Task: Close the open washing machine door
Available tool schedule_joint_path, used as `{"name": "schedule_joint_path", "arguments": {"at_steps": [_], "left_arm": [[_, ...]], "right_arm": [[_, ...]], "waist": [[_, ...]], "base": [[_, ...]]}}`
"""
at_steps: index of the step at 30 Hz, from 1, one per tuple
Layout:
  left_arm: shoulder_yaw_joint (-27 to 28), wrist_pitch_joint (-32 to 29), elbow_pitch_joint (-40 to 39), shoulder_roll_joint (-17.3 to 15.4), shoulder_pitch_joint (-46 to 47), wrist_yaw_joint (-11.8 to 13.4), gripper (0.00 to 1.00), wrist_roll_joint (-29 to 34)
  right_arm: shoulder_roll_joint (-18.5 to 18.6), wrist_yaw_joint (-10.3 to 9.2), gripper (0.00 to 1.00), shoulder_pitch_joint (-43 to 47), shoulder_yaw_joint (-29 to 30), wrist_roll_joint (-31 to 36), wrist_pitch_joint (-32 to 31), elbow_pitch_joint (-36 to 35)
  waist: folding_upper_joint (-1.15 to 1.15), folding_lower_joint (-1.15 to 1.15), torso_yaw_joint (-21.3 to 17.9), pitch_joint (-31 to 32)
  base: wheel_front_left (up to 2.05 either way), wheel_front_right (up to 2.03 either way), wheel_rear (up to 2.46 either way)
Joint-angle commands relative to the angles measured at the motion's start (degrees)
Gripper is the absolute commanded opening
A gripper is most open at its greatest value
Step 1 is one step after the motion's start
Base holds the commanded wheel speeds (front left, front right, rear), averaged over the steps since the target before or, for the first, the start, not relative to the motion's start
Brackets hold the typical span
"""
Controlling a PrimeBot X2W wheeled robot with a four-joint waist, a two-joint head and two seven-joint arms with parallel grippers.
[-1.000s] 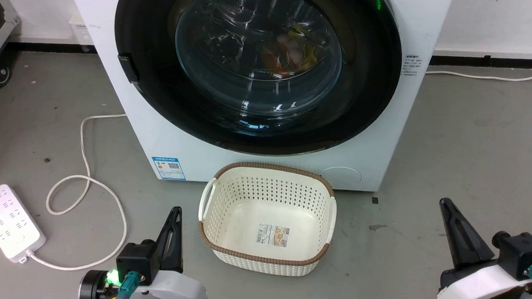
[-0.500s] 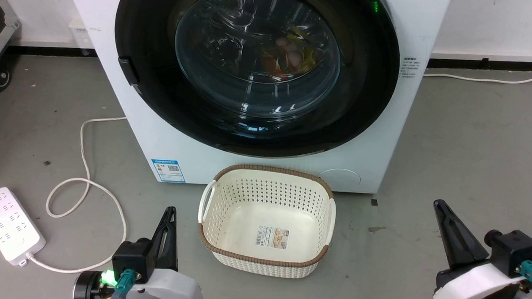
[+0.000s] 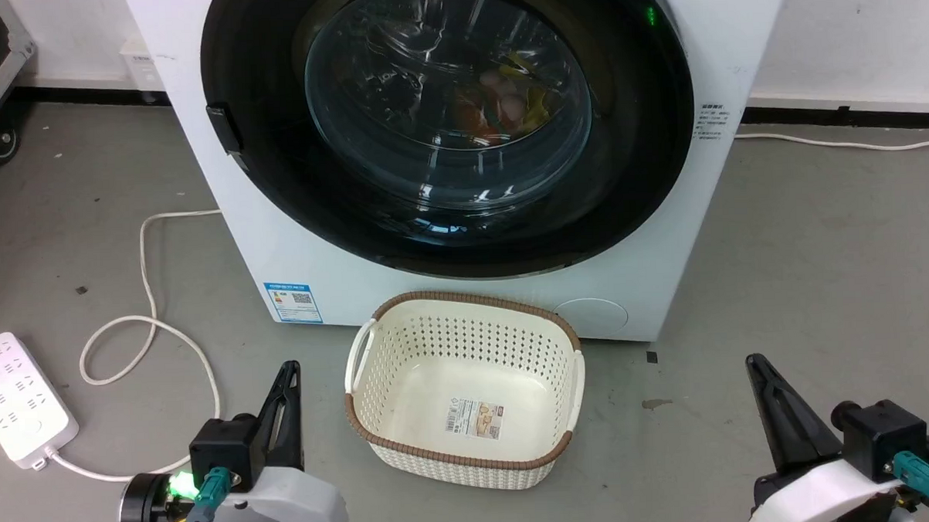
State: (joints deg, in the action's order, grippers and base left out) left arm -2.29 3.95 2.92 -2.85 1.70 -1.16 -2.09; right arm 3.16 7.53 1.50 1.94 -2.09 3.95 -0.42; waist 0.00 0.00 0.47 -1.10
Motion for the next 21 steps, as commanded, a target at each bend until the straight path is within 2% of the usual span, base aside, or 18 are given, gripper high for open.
{"name": "schedule_joint_path", "arguments": {"at_steps": [1,21], "left_arm": [[0.4,-0.4,-0.5,0.0,-0.9,0.3,0.0,0.6],[1.6,-2.7,-2.1,0.0,-1.4,0.9,0.0,1.6]], "right_arm": [[-0.2,-0.03,0.0,-0.9,-0.2,0.4,-0.4,0.2],[-0.3,-0.04,0.0,-1.3,-1.3,1.5,-2.7,0.3]], "waist": [[0.0,0.0,0.0,0.1],[0.0,0.0,-0.3,0.7]], "base": [[0.0,0.0,0.0],[0.0,0.0,0.0]]}}
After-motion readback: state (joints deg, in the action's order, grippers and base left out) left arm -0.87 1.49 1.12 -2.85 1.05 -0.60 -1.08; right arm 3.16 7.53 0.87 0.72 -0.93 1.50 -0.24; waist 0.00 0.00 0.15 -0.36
